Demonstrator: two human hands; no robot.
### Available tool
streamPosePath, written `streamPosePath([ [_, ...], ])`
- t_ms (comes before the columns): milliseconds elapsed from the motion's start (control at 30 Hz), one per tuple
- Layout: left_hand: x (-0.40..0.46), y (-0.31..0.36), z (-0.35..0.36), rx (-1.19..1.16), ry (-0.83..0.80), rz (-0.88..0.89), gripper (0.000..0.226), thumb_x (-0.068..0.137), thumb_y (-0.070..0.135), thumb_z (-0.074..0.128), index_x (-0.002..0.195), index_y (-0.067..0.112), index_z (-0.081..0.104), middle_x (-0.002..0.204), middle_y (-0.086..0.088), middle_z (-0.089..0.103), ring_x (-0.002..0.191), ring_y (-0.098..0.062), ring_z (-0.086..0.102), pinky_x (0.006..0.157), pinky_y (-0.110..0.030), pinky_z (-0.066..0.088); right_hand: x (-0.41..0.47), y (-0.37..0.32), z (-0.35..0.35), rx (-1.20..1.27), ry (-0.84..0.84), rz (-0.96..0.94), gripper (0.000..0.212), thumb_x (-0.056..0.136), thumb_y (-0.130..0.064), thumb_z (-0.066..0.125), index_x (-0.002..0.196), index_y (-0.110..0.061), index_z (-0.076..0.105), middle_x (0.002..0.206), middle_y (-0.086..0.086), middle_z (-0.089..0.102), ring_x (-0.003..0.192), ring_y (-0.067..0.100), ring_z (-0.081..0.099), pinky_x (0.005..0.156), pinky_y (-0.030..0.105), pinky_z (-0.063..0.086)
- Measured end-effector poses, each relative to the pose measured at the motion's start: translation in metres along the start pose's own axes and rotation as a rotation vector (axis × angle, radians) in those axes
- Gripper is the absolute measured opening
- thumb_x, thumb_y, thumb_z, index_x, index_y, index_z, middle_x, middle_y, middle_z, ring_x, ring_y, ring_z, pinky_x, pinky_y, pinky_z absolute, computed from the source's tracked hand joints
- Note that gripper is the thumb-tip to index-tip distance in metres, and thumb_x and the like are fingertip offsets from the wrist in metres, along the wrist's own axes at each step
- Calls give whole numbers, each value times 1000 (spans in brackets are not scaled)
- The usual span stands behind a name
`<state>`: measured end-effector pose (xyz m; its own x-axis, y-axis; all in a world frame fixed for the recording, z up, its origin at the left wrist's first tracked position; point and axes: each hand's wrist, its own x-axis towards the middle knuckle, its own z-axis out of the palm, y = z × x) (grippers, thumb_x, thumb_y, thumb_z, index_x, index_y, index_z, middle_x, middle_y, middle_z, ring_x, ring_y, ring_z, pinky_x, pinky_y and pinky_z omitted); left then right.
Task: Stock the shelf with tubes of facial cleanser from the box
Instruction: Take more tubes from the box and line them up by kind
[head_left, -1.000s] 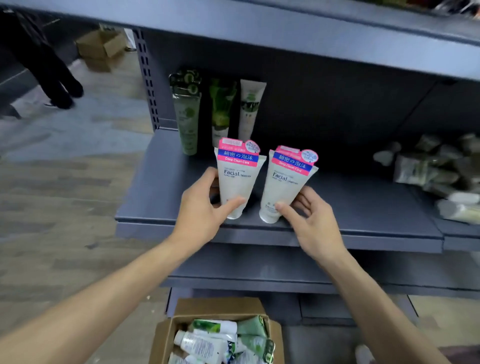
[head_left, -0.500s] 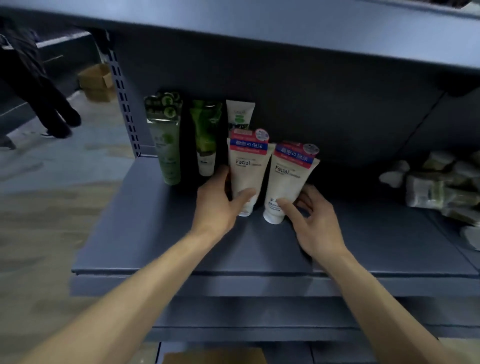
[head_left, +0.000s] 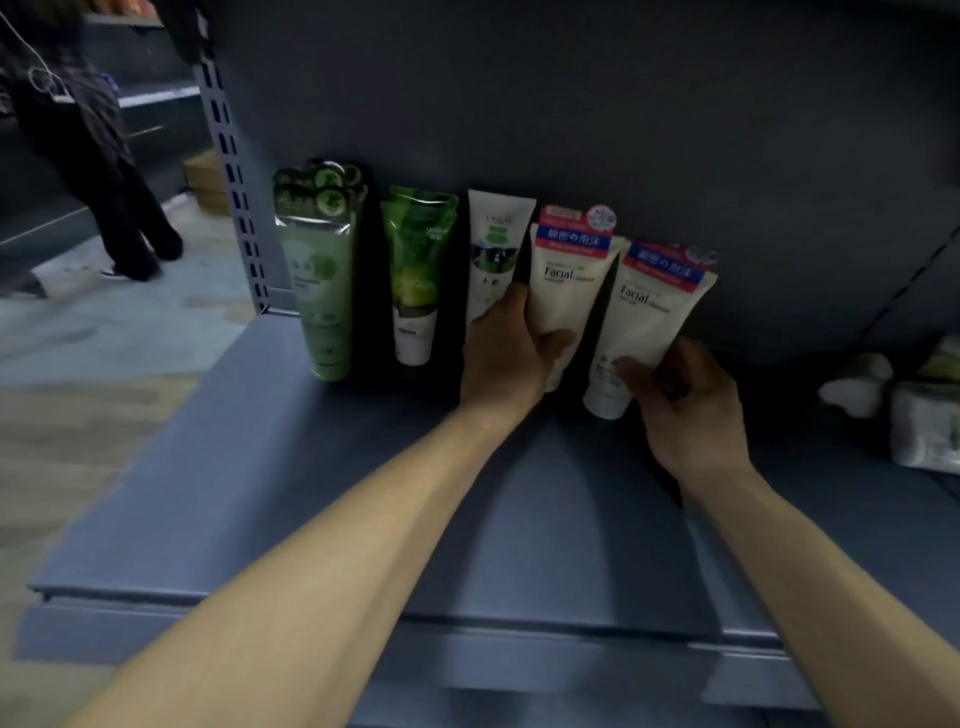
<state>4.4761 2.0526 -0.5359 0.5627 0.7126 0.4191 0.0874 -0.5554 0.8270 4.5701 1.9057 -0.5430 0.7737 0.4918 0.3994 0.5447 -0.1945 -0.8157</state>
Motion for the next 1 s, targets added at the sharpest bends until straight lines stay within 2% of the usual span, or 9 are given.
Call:
streamPosePath([
  [133,11,0,13,16,26,-1,36,84,27,73,111,10,56,116,-5,65,110,-21,60,91,-40,51,16,8,0,-30,4,-5,20,87,-33,71,101,-26,59,91,-21,61,91,6,62,78,28,48],
  [300,20,2,23,74,57,-13,35,86,27,71,111,9,54,117,-8,64,113,-26,58,91,-40,49,33,15,-1,-70,6,-7,21,87,-33,71,101,-22,60,88,-20,61,84,2,61,68,18,44],
  [533,32,6,30,105,67,-59,36,86,26,70,113,9,54,119,-9,63,114,-29,57,93,-43,47,47,22,-2,-26,-24,8,23,86,-32,72,104,-24,61,95,-16,67,90,3,64,76,25,50],
  [767,35,8,33,112,77,-49,36,86,23,71,114,8,54,121,-10,62,115,-27,56,92,-37,46,52,26,-3,13,-46,13,26,86,-31,72,110,-24,62,103,-11,70,97,7,67,85,35,55],
  [1000,19,0,42,256,120,46,40,94,29,61,119,1,49,124,-17,48,107,-31,54,85,-39,49,49,25,-1,-35,-6,-12,24,87,-31,71,107,-22,62,95,-16,67,90,2,64,78,29,52],
])
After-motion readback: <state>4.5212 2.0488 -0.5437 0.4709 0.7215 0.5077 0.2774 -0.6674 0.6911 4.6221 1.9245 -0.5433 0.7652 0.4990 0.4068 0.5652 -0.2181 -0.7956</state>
